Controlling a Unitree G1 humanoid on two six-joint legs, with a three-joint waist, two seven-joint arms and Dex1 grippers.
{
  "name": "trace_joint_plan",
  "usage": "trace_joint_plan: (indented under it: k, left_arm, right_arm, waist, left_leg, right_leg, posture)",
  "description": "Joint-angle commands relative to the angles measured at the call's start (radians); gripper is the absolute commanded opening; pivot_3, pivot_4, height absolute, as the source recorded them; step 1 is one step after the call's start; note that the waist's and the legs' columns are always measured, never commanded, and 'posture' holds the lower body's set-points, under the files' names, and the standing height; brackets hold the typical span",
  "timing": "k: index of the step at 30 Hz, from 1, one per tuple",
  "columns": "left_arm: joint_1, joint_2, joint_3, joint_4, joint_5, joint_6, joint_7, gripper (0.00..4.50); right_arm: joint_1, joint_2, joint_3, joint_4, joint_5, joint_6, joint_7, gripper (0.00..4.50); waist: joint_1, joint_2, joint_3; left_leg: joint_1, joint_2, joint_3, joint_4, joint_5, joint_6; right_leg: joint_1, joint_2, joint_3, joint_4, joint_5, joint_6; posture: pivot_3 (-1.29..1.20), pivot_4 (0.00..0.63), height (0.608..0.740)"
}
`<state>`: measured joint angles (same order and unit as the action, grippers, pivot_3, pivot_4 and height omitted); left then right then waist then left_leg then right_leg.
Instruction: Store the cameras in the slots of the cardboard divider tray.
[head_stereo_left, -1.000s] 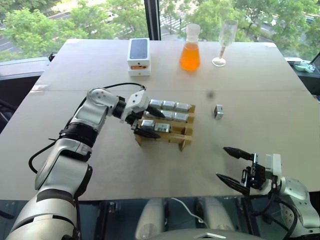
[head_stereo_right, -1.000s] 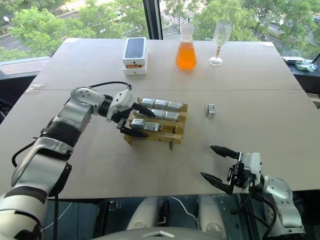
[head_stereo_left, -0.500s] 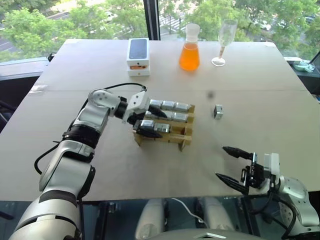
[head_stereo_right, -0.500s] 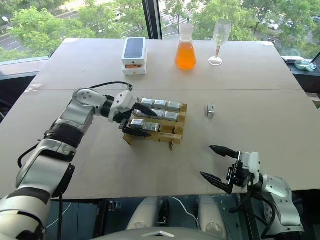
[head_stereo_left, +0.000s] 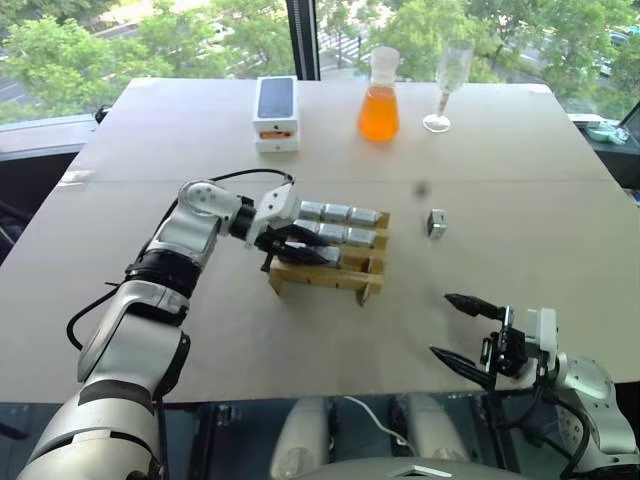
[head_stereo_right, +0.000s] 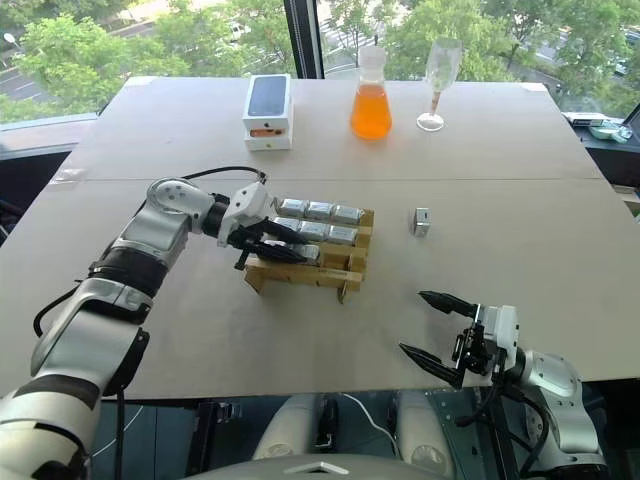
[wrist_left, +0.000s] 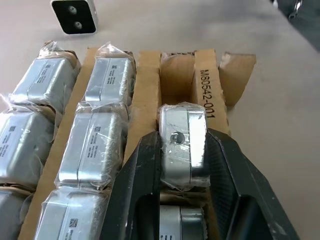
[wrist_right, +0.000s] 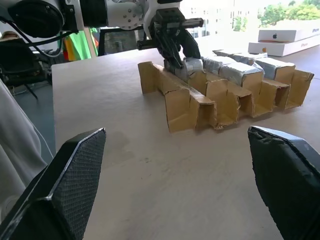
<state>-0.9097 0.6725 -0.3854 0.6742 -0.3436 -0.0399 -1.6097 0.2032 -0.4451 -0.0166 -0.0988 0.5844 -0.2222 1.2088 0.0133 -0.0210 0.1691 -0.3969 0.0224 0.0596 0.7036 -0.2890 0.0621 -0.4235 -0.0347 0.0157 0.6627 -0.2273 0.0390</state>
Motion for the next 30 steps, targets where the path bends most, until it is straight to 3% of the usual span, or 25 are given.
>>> trace_joint_plan:
  k: [1, 11, 25, 28, 29, 30]
  left_arm:
    - [-0.045, 0.025, 0.021, -0.063, -0.048, 0.011, -0.005, 0.72]
    - [-0.033, 0.055, -0.009, -0.095, -0.037, 0.008, -0.005, 0.72]
    - [-0.004, 0.014, -0.038, 0.003, 0.069, -0.043, -0.005, 0.72]
    - [-0.001, 0.020, -0.045, -0.030, 0.006, -0.014, -0.005, 0.72]
    - [0.001, 0.031, -0.057, -0.057, -0.020, 0.005, -0.005, 1.80]
    - [0.006, 0.043, -0.071, -0.081, -0.037, 0.010, -0.005, 2.03]
  right_arm:
    - [0.004, 0.005, -0.023, -0.016, 0.021, -0.007, 0.006, 4.50]
    - [-0.007, 0.010, -0.019, -0.009, 0.014, -0.010, 0.004, 4.50]
    - [0.005, 0.017, -0.021, -0.020, 0.004, -0.016, -0.003, 4.50]
    - [0.009, 0.016, -0.025, -0.024, 0.006, -0.015, -0.005, 4.50]
    - [0.010, 0.015, -0.025, -0.025, 0.006, -0.015, -0.005, 4.50]
    - [0.010, 0.015, -0.026, -0.025, 0.006, -0.016, -0.006, 4.50]
  waist:
    - [0.001, 0.000, 0.000]
    - [0.000, 0.000, 0.000]
    - [-0.002, 0.000, 0.000]
    - [-0.002, 0.000, 0.000]
    - [-0.002, 0.000, 0.000]
    - [-0.002, 0.000, 0.000]
  left_leg:
    - [0.000, 0.000, 0.000, 0.000, 0.000, 0.000]
    - [0.000, 0.000, 0.000, 0.000, 0.000, 0.000]
    - [0.000, 0.000, 0.000, 0.000, 0.000, 0.000]
    - [0.000, 0.000, 0.000, 0.000, 0.000, 0.000]
    - [0.000, 0.000, 0.000, 0.000, 0.000, 0.000]
    - [0.000, 0.000, 0.000, 0.000, 0.000, 0.000]
  right_leg:
    - [0.000, 0.000, 0.000, 0.000, 0.000, 0.000]
    - [0.000, 0.000, 0.000, 0.000, 0.000, 0.000]
    - [0.000, 0.000, 0.000, 0.000, 0.000, 0.000]
    - [0.000, 0.000, 0.000, 0.000, 0.000, 0.000]
    - [0.000, 0.000, 0.000, 0.000, 0.000, 0.000]
    - [0.000, 0.000, 0.000, 0.000, 0.000, 0.000]
  posture:
    - [0.00, 0.150, 0.740]
    - [0.00, 0.150, 0.740]
    - [0.00, 0.150, 0.740]
    - [0.00, 0.150, 0.740]
    - [0.00, 0.150, 0.740]
    - [0.00, 0.150, 0.740]
